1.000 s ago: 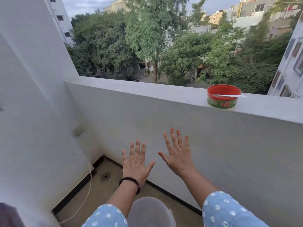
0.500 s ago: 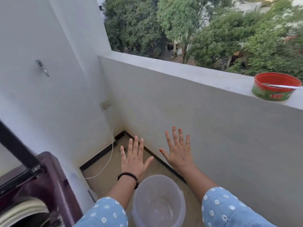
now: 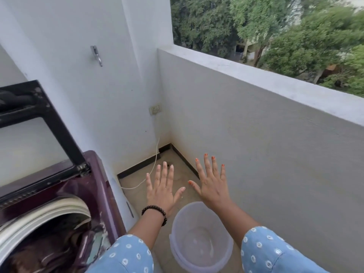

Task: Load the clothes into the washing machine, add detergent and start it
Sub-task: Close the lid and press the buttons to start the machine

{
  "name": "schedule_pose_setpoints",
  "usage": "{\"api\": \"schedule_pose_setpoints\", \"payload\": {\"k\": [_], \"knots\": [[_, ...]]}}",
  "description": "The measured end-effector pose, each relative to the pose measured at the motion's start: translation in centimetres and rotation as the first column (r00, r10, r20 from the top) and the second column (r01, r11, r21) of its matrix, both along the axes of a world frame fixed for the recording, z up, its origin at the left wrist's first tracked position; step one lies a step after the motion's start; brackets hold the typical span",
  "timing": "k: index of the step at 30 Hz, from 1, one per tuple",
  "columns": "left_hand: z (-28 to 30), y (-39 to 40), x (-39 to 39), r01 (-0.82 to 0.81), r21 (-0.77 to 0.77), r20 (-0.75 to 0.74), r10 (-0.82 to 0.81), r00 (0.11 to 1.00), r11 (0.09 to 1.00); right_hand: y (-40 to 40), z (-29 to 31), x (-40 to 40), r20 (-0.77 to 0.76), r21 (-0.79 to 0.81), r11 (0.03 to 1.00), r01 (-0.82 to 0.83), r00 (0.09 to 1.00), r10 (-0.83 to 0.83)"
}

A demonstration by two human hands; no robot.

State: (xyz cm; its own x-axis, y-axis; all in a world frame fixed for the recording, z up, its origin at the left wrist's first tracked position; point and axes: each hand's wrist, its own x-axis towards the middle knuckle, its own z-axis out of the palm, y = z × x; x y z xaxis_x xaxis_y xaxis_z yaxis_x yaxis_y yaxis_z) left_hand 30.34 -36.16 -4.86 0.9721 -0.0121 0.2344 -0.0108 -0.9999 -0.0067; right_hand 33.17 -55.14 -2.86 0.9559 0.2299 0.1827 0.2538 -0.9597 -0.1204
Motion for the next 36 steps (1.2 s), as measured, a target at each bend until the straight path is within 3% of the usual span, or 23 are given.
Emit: {"api": "schedule_pose_setpoints", "payload": {"k": [8,36], "knots": [[0.9,4.0,-1.7,-0.040,-0.019,0.012,0.040,0.999,0.999,4.4,0.7,-0.4,-0.019,-0.012,1.000,-0.018,1.000,0.017],[2.5,24.3,-13.0,-0.332,-0.019,-0.060,0.330,0.942,0.943,26.6,2.2,-7.0,-0.112,0.044,0.944,-0.326,0.938,0.329]]}}
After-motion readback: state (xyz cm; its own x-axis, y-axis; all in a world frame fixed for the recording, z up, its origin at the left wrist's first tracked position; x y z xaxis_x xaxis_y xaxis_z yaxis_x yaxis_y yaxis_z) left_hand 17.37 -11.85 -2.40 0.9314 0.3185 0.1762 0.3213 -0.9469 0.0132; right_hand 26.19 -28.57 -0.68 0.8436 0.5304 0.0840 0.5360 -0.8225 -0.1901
